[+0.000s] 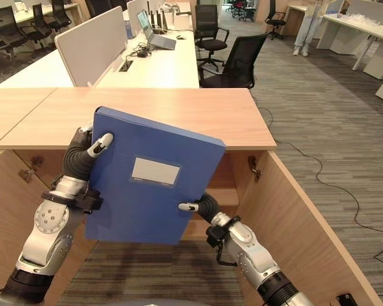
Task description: Put the empty folder in the office cabinet
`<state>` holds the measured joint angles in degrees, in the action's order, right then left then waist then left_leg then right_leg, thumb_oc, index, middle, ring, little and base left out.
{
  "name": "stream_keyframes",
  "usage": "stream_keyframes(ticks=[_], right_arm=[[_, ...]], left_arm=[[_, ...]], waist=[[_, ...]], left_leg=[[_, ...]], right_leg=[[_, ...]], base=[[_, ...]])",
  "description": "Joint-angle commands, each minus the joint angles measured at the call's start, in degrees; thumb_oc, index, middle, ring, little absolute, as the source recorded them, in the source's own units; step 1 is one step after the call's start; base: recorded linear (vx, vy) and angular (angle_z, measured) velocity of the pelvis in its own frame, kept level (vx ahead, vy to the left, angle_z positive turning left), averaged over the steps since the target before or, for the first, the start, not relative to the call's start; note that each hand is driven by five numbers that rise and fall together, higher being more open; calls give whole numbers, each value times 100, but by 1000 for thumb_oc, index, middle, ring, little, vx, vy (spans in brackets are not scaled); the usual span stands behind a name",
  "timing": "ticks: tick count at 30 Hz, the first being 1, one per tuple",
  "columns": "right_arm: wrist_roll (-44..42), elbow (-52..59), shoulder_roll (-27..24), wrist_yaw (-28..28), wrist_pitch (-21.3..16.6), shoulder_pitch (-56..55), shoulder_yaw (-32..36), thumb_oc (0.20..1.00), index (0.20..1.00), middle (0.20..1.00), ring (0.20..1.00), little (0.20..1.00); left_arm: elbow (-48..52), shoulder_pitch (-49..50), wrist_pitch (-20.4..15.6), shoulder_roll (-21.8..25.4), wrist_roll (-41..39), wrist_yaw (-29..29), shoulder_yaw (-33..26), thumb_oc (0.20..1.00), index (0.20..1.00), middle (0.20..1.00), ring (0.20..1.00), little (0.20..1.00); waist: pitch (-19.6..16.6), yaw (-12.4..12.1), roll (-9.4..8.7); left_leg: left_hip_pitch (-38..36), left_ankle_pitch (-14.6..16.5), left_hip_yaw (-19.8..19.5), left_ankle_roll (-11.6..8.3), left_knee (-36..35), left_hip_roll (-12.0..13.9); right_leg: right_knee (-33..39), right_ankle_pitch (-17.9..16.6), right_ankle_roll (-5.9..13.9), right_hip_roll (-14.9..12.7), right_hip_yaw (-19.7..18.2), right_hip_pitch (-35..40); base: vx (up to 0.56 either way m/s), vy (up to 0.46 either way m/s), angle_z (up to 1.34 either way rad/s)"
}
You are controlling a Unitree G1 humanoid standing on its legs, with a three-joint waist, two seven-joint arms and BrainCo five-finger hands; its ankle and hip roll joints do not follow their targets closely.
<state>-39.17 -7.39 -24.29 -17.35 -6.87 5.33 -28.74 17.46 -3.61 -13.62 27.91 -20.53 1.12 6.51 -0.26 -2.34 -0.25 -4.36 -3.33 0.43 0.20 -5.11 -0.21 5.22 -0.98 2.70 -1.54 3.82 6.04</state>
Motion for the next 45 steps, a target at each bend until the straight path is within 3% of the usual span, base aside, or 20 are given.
stream_keyframes(ticks=[1,6,9,10,11,17,31,32,34,38,45], right_arm=[[102,202,243,-120,-201,477,147,1000,1000,1000,1000,1000],[58,162,266,-74,-234,513,170,1000,1000,1000,1000,1000],[-42,113,377,-12,-261,596,135,1000,1000,1000,1000,1000],[-84,89,419,8,-264,619,106,868,868,868,868,868],[-137,66,482,31,-273,618,99,200,200,200,200,200],[-1147,-92,1011,-53,-279,462,-171,200,200,200,200,200],[-2476,-382,1546,-222,-197,-169,-482,200,200,200,200,200],[-2594,-404,1584,-247,-176,-220,-487,200,200,200,200,200],[-3023,-550,1708,-236,-144,-363,-481,200,200,200,200,200],[-3318,-659,1754,-218,-134,-606,-332,200,200,200,200,200],[-3828,-994,1804,-76,-43,-1439,373,200,200,200,200,200]], left_arm=[[-303,-574,-340,160,208,198,-211,200,200,200,200,200],[-315,-641,-334,69,22,124,-83,200,200,200,200,200],[-189,-697,-297,-75,-499,-127,217,200,200,200,200,200],[-153,-705,-253,-145,-736,-217,349,200,200,200,200,200],[-87,-698,-225,-203,-921,-324,483,200,200,200,200,200],[-7,-760,49,-582,-2144,-708,1273,200,200,200,200,200],[-316,-797,392,-771,-3344,-971,1986,200,200,200,200,200],[-378,-786,415,-768,-3400,-955,2010,432,432,432,432,432],[-611,-738,559,-758,-3742,-907,2179,1000,1000,1000,1000,1000],[-716,-603,644,-584,-3761,-848,2150,1000,1000,1000,1000,1000],[-1214,148,789,-590,-4466,-854,1852,1000,1000,1000,1000,1000]], waist=[[-207,-28,-388],[-209,-9,-397],[-198,3,-395],[-192,11,-393],[-190,17,-389],[-137,95,-364],[-72,243,-287],[-66,250,-283],[-51,276,-258],[-44,296,-245],[-9,387,-220]], left_leg=[[-230,701,-110,89,11,-224],[-227,704,-103,79,11,-213],[-214,698,-105,81,11,-212],[-211,695,-108,81,11,-211],[-210,695,-112,83,11,-213],[-190,680,-111,91,11,-211],[-194,684,-69,62,11,-193],[-196,683,-69,59,11,-190],[-197,678,-60,47,11,-177],[-192,671,-55,31,11,-170],[-181,659,-66,-7,11,-156]], right_leg=[[-22,51,192,-101,-139,-94],[-22,54,194,-99,-129,-97],[-22,46,192,-98,-129,-109],[-22,43,191,-98,-125,-114],[-22,42,190,-96,-124,-116],[-22,20,181,-91,-147,-139],[-22,20,188,-70,-155,-153],[-22,21,187,-69,-154,-153],[-22,19,187,-58,-139,-152],[-22,19,192,-46,-132,-162],[-22,16,216,-38,-95,-178]], base=[[0,0,0],[0,0,0],[0,0,0],[0,0,0],[0,0,0],[0,0,0],[-1,-1,0],[0,0,0],[0,0,0],[0,0,0],[0,0,0]])
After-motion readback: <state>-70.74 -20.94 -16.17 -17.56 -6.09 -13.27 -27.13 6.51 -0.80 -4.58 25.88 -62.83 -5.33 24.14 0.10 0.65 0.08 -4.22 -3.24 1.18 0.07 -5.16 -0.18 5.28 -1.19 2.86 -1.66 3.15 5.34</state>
